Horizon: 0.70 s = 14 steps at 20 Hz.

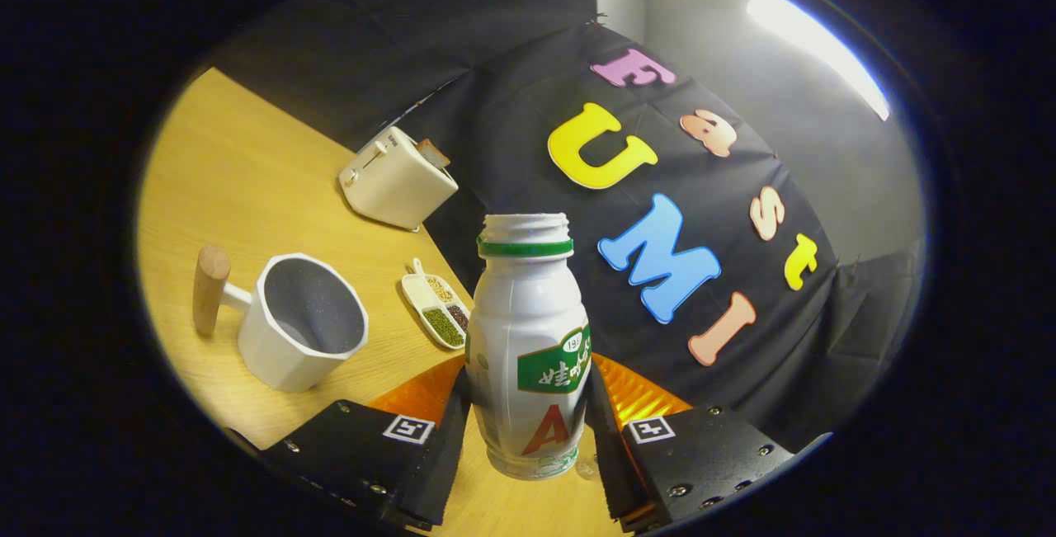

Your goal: Take the bottle from table, then pour the juice into the cup, finally place the bottle on the coaster

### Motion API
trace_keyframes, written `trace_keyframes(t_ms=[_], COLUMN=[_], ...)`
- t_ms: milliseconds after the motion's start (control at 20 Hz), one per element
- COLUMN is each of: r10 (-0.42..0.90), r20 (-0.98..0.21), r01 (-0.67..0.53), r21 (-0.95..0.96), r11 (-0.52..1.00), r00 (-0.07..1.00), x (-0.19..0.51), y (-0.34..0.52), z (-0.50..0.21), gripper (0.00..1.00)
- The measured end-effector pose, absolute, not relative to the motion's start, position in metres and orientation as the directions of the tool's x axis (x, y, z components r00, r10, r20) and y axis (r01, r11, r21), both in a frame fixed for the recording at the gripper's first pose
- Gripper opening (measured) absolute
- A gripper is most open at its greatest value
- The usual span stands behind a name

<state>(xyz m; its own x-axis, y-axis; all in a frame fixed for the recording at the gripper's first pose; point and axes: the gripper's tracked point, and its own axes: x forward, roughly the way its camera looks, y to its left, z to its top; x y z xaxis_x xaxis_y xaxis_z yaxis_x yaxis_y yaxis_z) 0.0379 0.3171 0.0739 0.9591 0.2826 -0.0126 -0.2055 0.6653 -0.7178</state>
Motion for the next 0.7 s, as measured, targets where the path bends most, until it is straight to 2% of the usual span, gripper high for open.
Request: trace_keyframes(t_ms=[400,700], r10=[0.327,0.375], r20=[-0.069,-0.092], r01=[-0.332,-0.384], r21=[-0.31,-0.117], r11=[0.891,0.916], r00=[0.942,0.922], x=[0.067,0.079], y=[0.304,0.31], z=[0.055,0.036], gripper=[0.7,0.7])
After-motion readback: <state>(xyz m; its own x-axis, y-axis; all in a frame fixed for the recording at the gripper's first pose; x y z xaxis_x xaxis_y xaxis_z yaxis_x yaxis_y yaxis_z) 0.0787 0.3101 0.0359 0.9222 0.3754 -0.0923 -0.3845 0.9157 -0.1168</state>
